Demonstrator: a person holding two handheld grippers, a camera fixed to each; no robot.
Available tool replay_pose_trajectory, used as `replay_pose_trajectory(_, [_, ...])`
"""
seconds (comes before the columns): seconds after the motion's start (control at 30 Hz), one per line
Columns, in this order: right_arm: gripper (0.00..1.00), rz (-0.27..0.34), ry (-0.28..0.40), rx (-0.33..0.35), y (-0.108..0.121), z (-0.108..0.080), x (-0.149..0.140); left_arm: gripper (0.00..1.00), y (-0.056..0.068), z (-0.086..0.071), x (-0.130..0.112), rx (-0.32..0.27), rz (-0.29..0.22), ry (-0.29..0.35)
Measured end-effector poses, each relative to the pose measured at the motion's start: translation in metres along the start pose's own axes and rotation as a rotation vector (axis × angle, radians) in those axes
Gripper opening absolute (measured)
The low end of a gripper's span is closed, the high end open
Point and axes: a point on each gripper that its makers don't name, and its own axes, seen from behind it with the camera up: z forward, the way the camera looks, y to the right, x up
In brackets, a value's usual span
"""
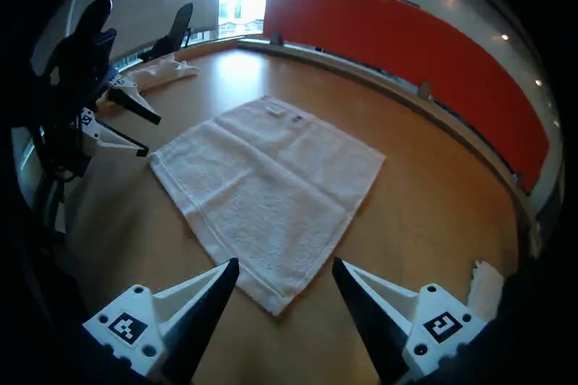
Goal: Fold towel
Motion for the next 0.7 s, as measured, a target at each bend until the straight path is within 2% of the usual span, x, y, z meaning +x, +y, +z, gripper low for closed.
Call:
replay_pose_trajectory(0.3, [1.00, -0.006, -0.041, 0.020, -0.004, 0.005, -0.020, 0.94, 0.009, 0.010, -0.015, -0.027, 0.000, -0.044])
replay_pose_trajectory(0.7, [0.98, 0.003, -0.062, 0.046, -0.005, 0.010, -0.028, 0.94, 0.010, 0.018, -0.026, -0.028, -0.006, -0.092])
